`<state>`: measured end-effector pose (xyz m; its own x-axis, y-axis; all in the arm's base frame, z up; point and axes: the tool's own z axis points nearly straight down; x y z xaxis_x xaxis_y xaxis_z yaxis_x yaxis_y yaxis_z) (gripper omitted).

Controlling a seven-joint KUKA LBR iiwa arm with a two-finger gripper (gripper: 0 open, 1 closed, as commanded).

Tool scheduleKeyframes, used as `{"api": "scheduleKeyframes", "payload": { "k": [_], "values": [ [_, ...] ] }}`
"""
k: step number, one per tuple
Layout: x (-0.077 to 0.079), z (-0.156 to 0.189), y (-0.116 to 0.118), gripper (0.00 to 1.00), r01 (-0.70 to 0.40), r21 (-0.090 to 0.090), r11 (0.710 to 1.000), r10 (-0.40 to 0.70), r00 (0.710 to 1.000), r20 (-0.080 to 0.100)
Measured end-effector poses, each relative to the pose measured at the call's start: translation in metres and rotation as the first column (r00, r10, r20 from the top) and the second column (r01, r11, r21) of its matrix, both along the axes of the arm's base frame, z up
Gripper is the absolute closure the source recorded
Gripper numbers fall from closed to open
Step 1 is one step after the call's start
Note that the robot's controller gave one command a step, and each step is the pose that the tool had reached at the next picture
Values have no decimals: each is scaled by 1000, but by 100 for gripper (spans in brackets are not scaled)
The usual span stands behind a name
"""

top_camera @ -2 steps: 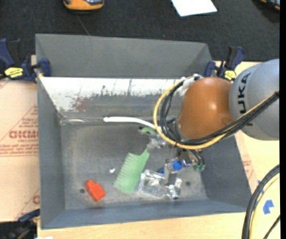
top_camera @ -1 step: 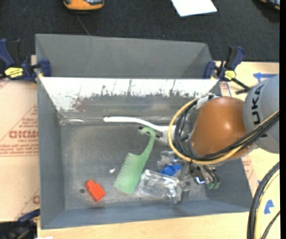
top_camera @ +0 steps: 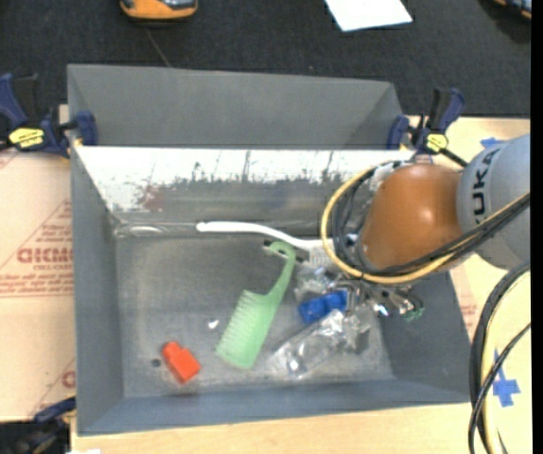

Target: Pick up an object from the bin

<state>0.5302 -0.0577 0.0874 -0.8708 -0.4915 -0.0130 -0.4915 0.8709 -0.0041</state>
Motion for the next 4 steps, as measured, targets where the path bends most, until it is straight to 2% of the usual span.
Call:
{"api": "scheduleKeyframes", "payload": {
  "k": [1,2,3,4],
  "values": [
    [2,-15,-30,100,56,1,998,-56,998,-7],
    [2,-15,-30,100,57,2,998,-57,998,-7],
    [-2,11,-30,100,59,2,998,-59,998,-20],
    [0,48,-31,100,59,0,998,-59,998,-13]
  ]
}}
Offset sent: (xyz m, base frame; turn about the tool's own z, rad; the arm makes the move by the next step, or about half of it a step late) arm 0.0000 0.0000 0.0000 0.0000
